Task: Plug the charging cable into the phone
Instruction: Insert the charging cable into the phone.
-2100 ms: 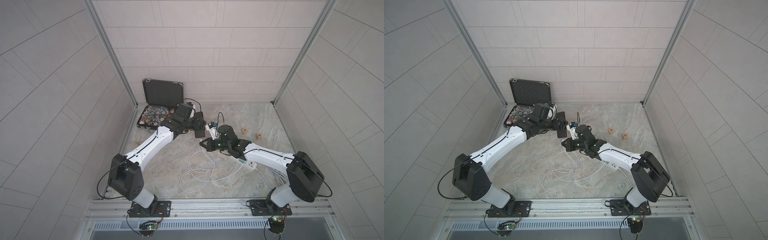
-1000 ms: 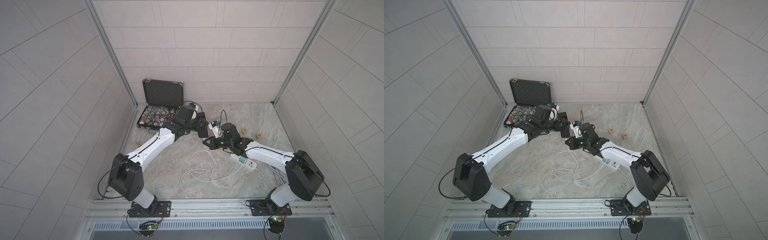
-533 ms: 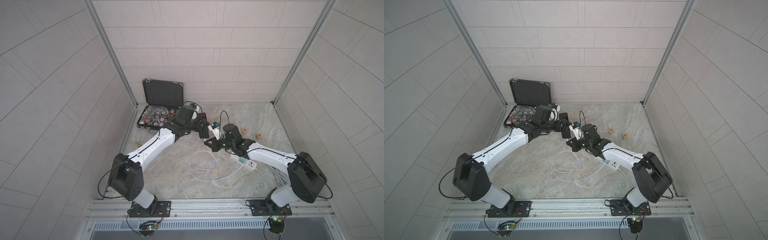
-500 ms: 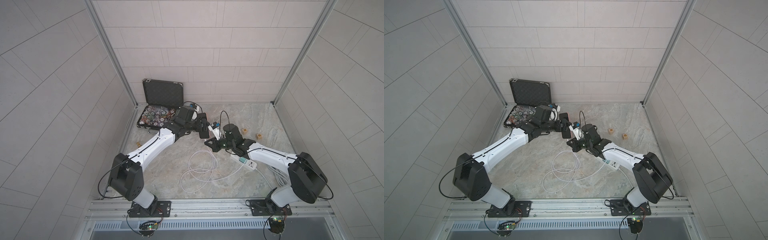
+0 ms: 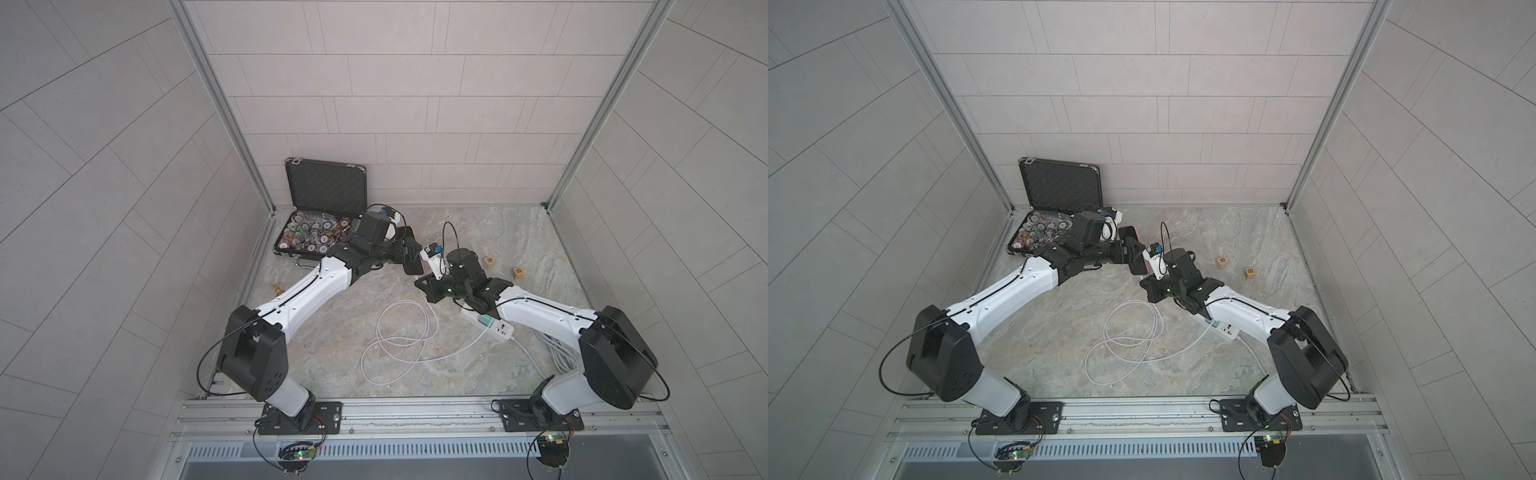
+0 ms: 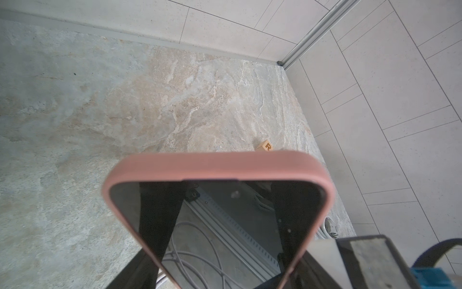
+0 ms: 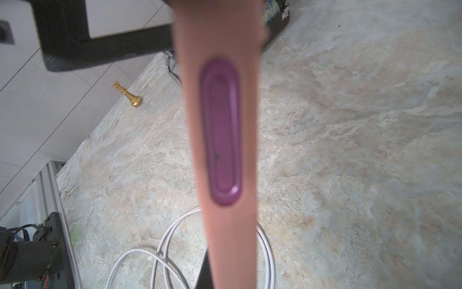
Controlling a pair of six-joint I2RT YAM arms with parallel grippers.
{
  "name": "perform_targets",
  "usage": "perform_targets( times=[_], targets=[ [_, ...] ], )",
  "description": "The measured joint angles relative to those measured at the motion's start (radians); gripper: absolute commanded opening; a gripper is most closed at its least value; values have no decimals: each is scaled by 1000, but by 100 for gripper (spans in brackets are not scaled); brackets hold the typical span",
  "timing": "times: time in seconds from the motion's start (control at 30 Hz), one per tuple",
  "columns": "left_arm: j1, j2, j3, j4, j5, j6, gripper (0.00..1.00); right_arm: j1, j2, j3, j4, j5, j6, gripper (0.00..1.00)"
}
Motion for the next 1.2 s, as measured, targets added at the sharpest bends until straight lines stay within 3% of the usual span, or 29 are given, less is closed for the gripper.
perform_targets(
  times=[0.47, 0.73, 0.93, 1.2],
  targets=[
    [-2, 0, -23, 21, 0, -15, 62, -2, 2, 0, -9, -55, -8, 0],
    [-7, 0, -22, -1, -18, -15, 62, -5, 2, -25, 15, -62, -23, 6],
    [-12, 3, -22, -86, -73, -14, 63, -8, -3, -64, 101, -42, -11, 28],
    [5, 8, -22, -195, -88, -14, 63, -20, -53, -93, 239, -25, 21, 39]
  ],
)
